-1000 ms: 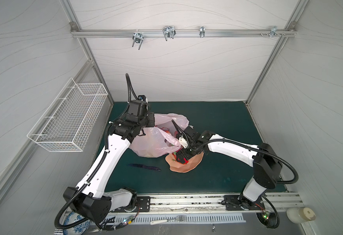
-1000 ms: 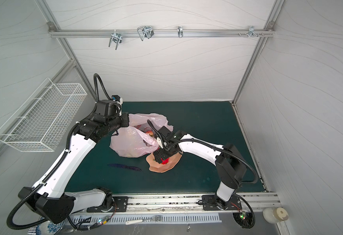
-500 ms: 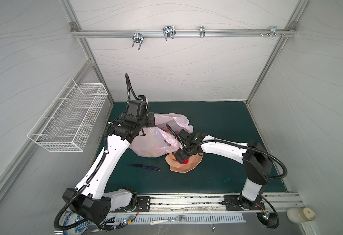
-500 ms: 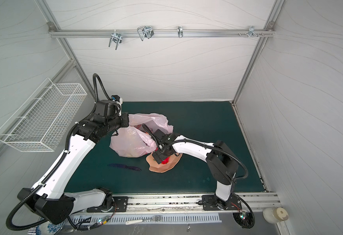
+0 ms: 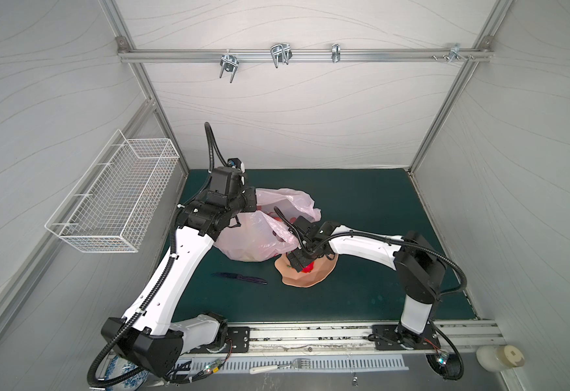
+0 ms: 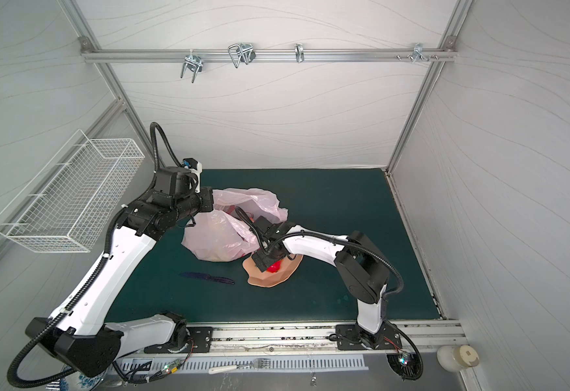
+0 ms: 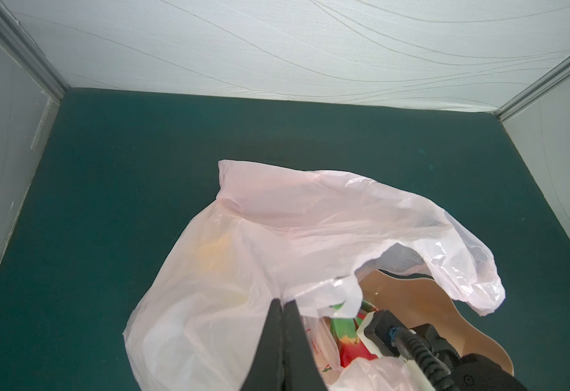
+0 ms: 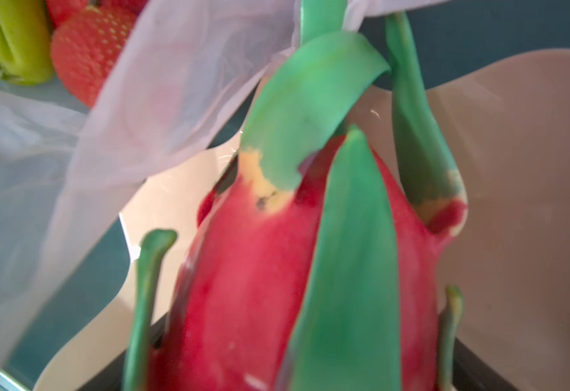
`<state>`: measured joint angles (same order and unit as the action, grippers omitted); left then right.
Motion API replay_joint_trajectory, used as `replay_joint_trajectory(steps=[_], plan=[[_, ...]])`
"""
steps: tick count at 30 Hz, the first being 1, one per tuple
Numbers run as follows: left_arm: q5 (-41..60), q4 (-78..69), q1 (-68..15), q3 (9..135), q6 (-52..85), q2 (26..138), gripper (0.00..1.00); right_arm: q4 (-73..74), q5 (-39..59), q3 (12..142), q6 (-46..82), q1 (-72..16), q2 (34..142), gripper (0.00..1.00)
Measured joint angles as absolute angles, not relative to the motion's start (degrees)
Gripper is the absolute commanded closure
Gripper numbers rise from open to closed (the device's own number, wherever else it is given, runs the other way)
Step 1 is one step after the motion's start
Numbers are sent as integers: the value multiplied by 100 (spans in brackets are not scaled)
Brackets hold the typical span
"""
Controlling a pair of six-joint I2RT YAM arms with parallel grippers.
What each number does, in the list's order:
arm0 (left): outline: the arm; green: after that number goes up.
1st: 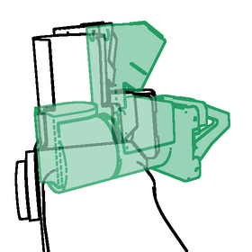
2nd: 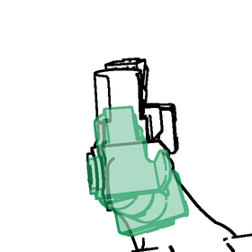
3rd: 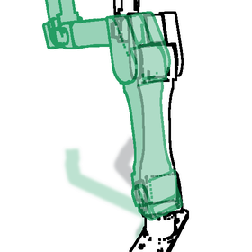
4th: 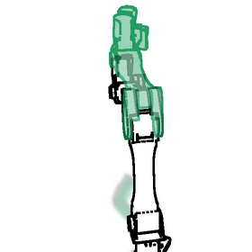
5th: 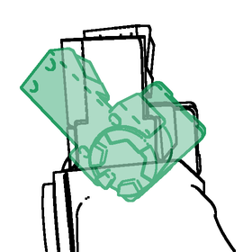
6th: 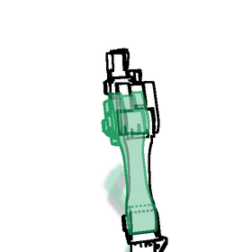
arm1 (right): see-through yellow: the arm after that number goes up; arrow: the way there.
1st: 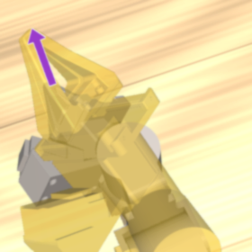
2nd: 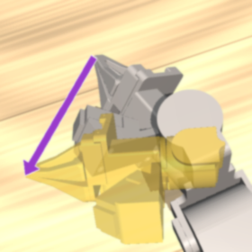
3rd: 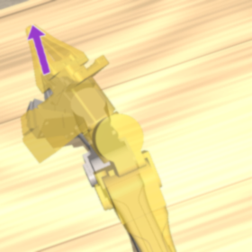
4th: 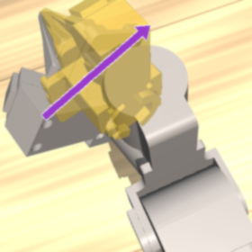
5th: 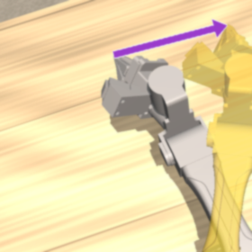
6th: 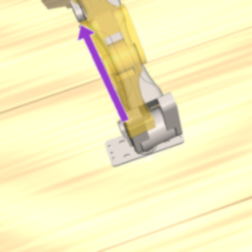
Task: Place the fruits into the plastic bag
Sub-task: 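Lower the right gripper onto the dragon fruit in the bowl and close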
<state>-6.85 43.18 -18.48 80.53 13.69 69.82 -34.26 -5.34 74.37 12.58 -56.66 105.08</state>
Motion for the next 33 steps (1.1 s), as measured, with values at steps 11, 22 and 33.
replay_joint_trajectory(steps=[11,22,33], plan=[[-681,4316,-1848,7979,1369,6919,100,-3369,-722,7380,1448,-5666,10431,50],[-580,4313,-1846,7979,1358,6858,100,-3402,-899,6772,1704,-5660,9150,57],[-113,4300,-1846,7977,1221,6792,100,-3481,-213,6442,2043,-4877,7856,58]])
